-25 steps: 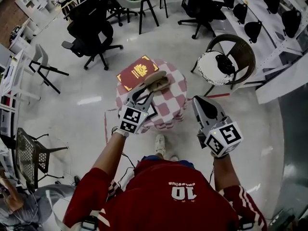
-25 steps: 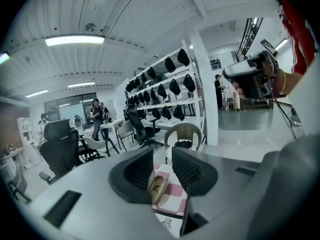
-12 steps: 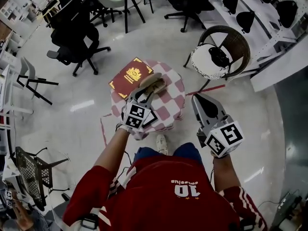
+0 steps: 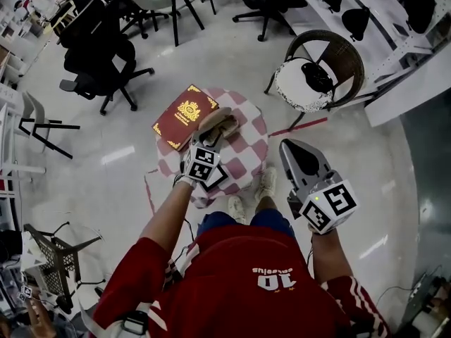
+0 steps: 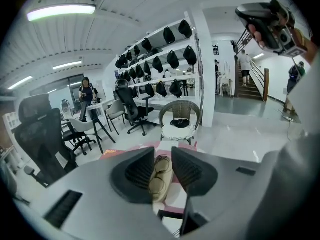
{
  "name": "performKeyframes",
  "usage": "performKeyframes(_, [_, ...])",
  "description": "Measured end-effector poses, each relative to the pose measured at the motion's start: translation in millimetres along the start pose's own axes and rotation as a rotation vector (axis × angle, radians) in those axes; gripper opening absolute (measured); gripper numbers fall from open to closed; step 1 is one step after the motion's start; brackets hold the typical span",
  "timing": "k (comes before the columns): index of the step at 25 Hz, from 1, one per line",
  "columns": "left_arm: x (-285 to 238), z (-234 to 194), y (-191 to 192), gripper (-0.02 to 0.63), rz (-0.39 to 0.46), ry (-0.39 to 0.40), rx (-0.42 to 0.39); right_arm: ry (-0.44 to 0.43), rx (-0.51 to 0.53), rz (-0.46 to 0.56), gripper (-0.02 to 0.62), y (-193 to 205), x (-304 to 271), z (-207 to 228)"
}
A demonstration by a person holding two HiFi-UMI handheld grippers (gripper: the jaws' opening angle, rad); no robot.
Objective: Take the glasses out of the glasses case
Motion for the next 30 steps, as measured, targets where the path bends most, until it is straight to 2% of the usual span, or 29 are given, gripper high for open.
performKeyframes(7, [-40, -18, 23, 0.112, -0.11, -0.031, 0.033, -0.03, -0.017, -0.016, 0.014, 3, -16, 23])
performKeyframes(16, [-91, -37, 38, 0.112, -0.216, -0.064, 0.111, -0.073, -0.039, -0.072, 0.014, -4, -48, 65])
performKeyframes(21, [-109, -46, 48, 0.112, -0.271, -0.112, 0.164, -0.109, -0.06, -0.11, 0.014, 1, -64, 84])
performKeyframes(30, [-143, -50, 54, 0.112, -0.389, -0.148, 0.125, -0.175, -0.091, -0.154, 0.012, 3, -90, 110])
Point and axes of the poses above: the fingertips, and each gripper's own axes: x backward along the fingers, z to its right, y out of its underside, the point moved 10 cm from there along x, backward along the fingers, and after that the axes turned 13 degrees about y, right-handed, at the moved point
